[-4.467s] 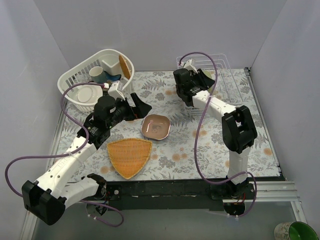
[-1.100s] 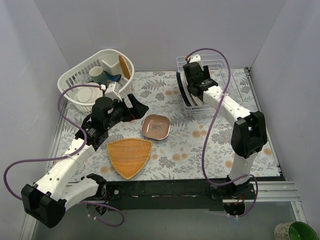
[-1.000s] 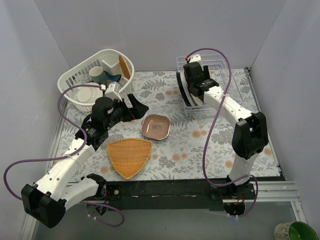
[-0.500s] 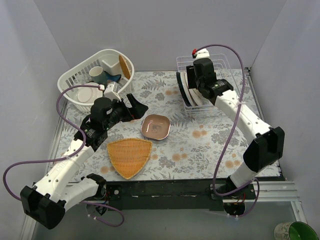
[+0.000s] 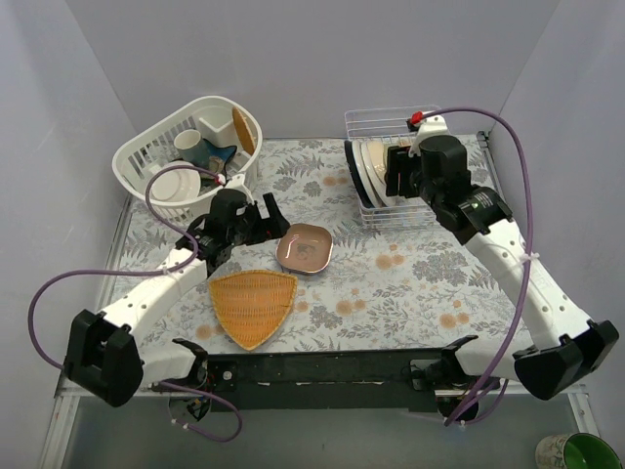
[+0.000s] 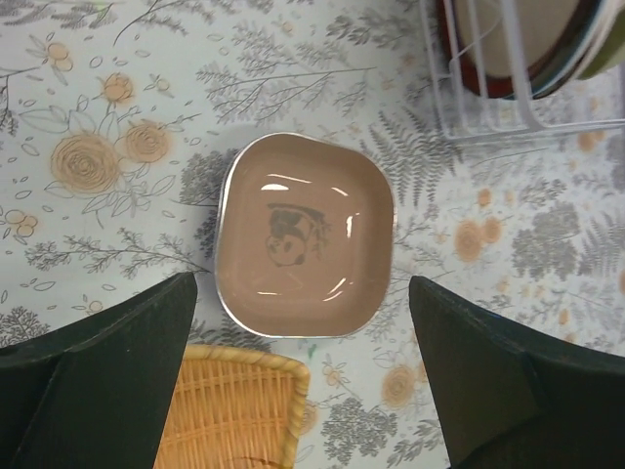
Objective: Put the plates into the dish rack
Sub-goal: Insert the plate into the dish rack, then pick up the plate at the center of the board.
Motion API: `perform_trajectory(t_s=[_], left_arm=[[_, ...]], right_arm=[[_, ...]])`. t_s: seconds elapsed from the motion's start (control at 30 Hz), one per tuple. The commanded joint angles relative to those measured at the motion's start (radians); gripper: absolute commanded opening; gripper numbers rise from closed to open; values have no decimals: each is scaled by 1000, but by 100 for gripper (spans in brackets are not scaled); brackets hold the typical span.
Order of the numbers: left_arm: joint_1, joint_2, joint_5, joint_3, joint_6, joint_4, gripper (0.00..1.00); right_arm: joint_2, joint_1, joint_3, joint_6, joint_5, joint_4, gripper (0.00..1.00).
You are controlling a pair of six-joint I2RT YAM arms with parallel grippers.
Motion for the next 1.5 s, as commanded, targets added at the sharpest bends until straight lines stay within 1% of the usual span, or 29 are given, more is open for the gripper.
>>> perform_trajectory(t_s=[0.0, 0.03, 0.2, 0.37, 0.5, 0.67, 1.0, 1.13, 1.23, 1.27, 1.4, 1.47], left_arm=[[-6, 57, -63, -15, 15, 7, 88], [-9, 73, -73, -18, 15, 12, 85], [-61, 159, -122, -33, 14, 40, 81], [-122, 217, -181, -38, 11, 50, 66], [-133, 240, -214, -44, 14, 50, 61], [-133, 261, -247, -52, 26, 50, 58], [-135, 294, -317, -39, 49, 38, 60], [-133, 337, -311, -32, 46, 49, 56], [-133, 353, -305, -32, 46, 61, 52], [-135, 357, -305, -30, 47, 63, 49], [-135, 376, -305, -26, 49, 69, 42], [-133, 378, -307, -25, 50, 69, 41]], right_arm=[[-64, 4, -43, 24, -34, -25, 70], [-76, 4, -51, 24, -37, -28, 70], [-93, 4, -83, 27, -43, -16, 70], [-97, 4, -100, 36, -60, -2, 71], [-99, 4, -111, 41, -71, 9, 70], [-93, 4, -112, 42, -74, 12, 70], [-82, 4, -117, 49, -86, 18, 70], [-79, 4, -117, 47, -83, 14, 70], [-82, 4, -122, 44, -80, 12, 70], [-82, 4, -122, 44, -77, 12, 70], [-85, 3, -128, 42, -72, 12, 70], [-87, 3, -132, 41, -74, 11, 71]])
